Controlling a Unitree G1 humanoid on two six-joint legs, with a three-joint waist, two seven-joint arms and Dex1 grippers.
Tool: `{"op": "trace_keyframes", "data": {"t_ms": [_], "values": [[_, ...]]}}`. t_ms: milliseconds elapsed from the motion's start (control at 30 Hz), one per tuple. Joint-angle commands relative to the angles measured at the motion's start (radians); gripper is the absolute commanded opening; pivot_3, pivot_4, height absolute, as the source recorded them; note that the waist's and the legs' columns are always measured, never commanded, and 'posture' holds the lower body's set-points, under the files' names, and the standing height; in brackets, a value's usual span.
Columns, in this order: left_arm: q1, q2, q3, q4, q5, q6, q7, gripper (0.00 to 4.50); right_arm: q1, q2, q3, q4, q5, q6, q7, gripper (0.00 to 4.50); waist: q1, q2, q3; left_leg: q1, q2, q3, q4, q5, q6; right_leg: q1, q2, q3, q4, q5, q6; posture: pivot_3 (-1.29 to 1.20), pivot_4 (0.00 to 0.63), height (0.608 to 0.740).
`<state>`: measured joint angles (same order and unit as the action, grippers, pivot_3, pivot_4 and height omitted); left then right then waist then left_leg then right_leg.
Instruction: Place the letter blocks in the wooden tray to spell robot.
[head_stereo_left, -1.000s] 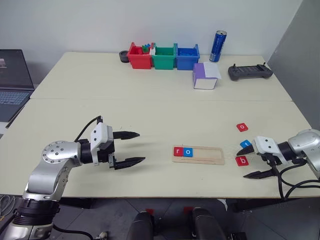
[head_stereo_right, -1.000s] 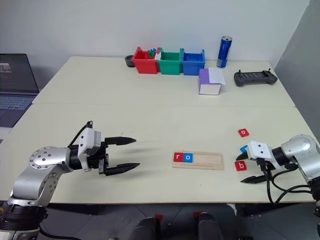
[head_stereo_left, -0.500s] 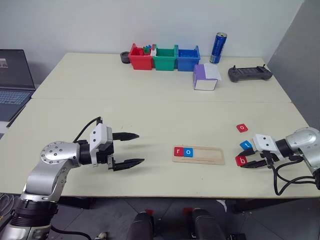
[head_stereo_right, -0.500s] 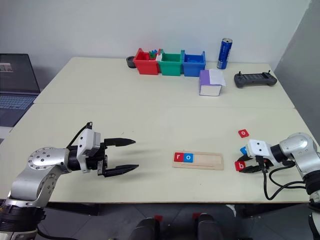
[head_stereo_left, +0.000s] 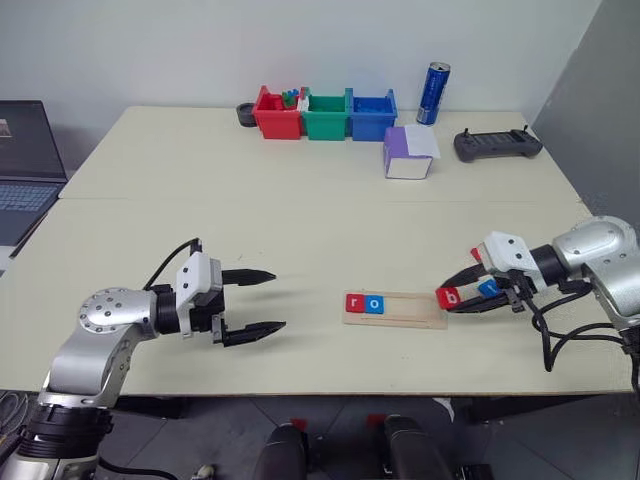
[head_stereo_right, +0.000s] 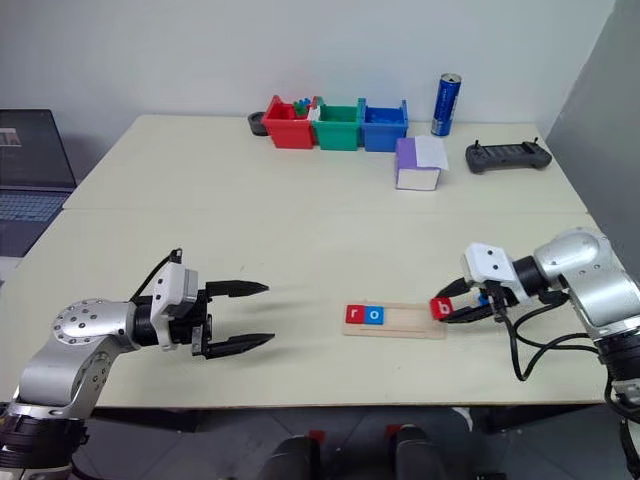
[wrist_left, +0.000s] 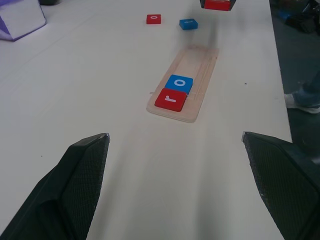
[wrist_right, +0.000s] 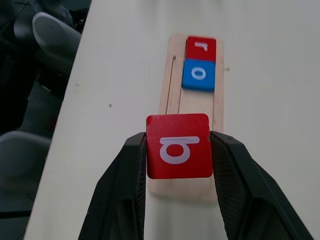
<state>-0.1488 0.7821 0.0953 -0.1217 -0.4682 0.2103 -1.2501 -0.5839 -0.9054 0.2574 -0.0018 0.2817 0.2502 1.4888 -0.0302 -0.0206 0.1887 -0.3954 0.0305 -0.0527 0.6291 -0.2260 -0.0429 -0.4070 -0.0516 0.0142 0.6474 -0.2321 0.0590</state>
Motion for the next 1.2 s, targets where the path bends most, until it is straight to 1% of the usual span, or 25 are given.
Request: {"op": "trace_keyframes", "data": {"t_ms": [33, 167, 267, 467, 733, 1200], "values": [[0.000, 0.002, 0.023, -0.018, -0.009, -0.020, 0.004, 4.50, -0.015, 0.062, 0.043, -0.047, -0.061, 0.058, -0.083, 1.46, 0.000, 0.000, 0.000, 0.000, 0.000, 0.000, 0.000, 0.000, 0.000, 0.000, 0.000, 0.000, 0.000, 0.000, 0.000, 0.00, 0.150, 0.740], [-0.004, 0.003, 0.021, -0.012, -0.003, -0.029, 0.007, 4.50, -0.028, 0.154, 0.103, -0.043, -0.141, 0.112, -0.173, 1.46, 0.000, 0.000, 0.000, -0.001, 0.000, 0.000, 0.000, 0.000, 0.000, -0.001, 0.000, 0.000, 0.000, 0.000, 0.000, 0.00, 0.150, 0.740], [-0.001, 0.004, 0.025, -0.013, -0.004, -0.032, 0.010, 4.50, -0.037, 0.180, 0.112, -0.047, -0.157, 0.136, -0.189, 1.46, 0.000, 0.000, 0.000, -0.002, 0.000, 0.000, 0.000, 0.000, 0.000, -0.002, 0.000, 0.000, 0.000, 0.000, 0.000, 0.00, 0.150, 0.740], [0.004, 0.005, 0.026, -0.007, -0.003, -0.046, 0.012, 4.50, -0.070, 0.195, 0.126, -0.032, -0.192, 0.178, -0.209, 1.46, 0.000, 0.000, 0.000, -0.002, 0.000, 0.000, 0.000, 0.000, 0.000, -0.003, 0.000, 0.000, 0.000, 0.000, 0.000, 0.00, 0.150, 0.740], [0.014, -0.001, 0.019, -0.002, -0.001, -0.064, 0.017, 4.50, -0.075, 0.205, 0.148, -0.026, -0.210, 0.230, -0.211, 1.46, 0.000, 0.000, 0.000, -0.002, 0.000, 0.000, 0.000, 0.000, 0.000, -0.003, 0.000, 0.000, 0.000, 0.000, 0.000, 0.00, 0.150, 0.740], [0.008, 0.006, 0.020, -0.046, -0.016, -0.026, 0.039, 4.50, -0.085, 0.214, 0.164, 0.019, -0.252, 0.215, -0.222, 1.46, -0.001, 0.000, 0.000, -0.002, 0.000, 0.000, 0.000, 0.000, 0.000, -0.003, 0.000, 0.000, 0.000, 0.000, 0.000, 0.00, 0.150, 0.740]]}}
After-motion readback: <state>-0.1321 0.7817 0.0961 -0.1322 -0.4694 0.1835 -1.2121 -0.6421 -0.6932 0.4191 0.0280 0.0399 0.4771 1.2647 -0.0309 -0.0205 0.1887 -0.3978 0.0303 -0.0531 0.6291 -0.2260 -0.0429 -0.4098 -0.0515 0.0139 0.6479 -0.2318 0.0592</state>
